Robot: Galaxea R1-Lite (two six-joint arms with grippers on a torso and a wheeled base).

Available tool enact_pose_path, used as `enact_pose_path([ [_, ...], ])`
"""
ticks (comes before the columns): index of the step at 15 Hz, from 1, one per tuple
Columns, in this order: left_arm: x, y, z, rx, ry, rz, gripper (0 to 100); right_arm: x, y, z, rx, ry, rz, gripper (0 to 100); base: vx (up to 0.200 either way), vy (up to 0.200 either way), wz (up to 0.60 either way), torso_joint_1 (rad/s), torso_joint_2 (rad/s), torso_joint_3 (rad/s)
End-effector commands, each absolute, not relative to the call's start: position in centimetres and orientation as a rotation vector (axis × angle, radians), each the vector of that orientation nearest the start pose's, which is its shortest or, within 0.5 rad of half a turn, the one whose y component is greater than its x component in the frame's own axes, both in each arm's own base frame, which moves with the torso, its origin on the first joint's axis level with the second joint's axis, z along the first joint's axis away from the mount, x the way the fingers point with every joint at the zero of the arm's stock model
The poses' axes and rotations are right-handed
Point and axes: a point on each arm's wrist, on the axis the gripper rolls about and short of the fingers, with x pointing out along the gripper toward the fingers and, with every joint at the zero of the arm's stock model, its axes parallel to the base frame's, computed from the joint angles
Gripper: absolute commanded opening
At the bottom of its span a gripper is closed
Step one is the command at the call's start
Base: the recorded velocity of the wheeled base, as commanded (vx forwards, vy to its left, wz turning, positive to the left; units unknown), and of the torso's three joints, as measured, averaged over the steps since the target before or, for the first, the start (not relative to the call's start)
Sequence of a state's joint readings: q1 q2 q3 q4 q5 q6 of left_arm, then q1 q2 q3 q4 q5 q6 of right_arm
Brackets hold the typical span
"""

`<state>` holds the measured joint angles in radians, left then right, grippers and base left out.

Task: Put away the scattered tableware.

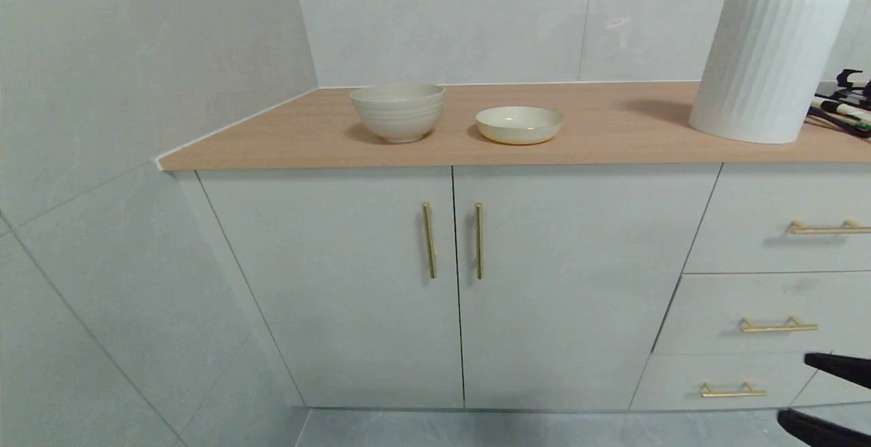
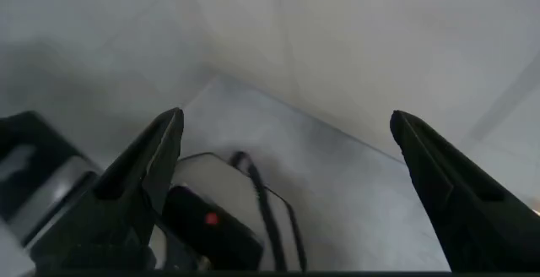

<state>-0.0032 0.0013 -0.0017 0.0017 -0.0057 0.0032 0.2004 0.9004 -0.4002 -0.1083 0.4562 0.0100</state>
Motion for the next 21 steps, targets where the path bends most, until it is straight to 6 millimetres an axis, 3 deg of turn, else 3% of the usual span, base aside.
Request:
enact_pose_path([
  [1,-2.3,0.0,7.6,0.003,0.0,-0.009,100,20.3,10.1,18.6,0.07,0.515,0.86,100,0.0,0.0,0.0,0.0,0.0,0.0],
  [3,-2.3,0.0,7.6,0.003,0.002,-0.009,100,23.5,14.0,19.1,0.118,0.499,0.93,100,0.0,0.0,0.0,0.0,0.0,0.0],
  [5,-2.3,0.0,7.6,0.003,0.002,-0.009,100,25.1,15.9,19.4,0.154,0.506,0.951,100,0.0,0.0,0.0,0.0,0.0,0.0],
  [7,-2.3,0.0,7.6,0.003,0.002,-0.009,100,28.3,17.9,19.3,0.182,0.494,0.956,100,0.0,0.0,0.0,0.0,0.0,0.0],
  [8,-2.3,0.0,7.6,0.003,0.002,-0.009,100,28.5,18.1,19.2,0.181,0.494,0.958,100,0.0,0.0,0.0,0.0,0.0,0.0],
  [12,-2.3,0.0,7.6,0.003,0.002,-0.009,100,32.5,20.4,18.6,0.23,0.452,0.957,100,0.0,0.0,0.0,0.0,0.0,0.0],
  [18,-2.3,0.0,7.6,0.003,0.002,-0.009,100,36.4,22.7,15.3,0.231,0.483,0.948,100,0.0,0.0,0.0,0.0,0.0,0.0],
  [21,-2.3,0.0,7.6,0.003,0.002,-0.009,100,38.0,23.6,14.2,0.247,0.415,0.946,100,0.0,0.0,0.0,0.0,0.0,0.0],
])
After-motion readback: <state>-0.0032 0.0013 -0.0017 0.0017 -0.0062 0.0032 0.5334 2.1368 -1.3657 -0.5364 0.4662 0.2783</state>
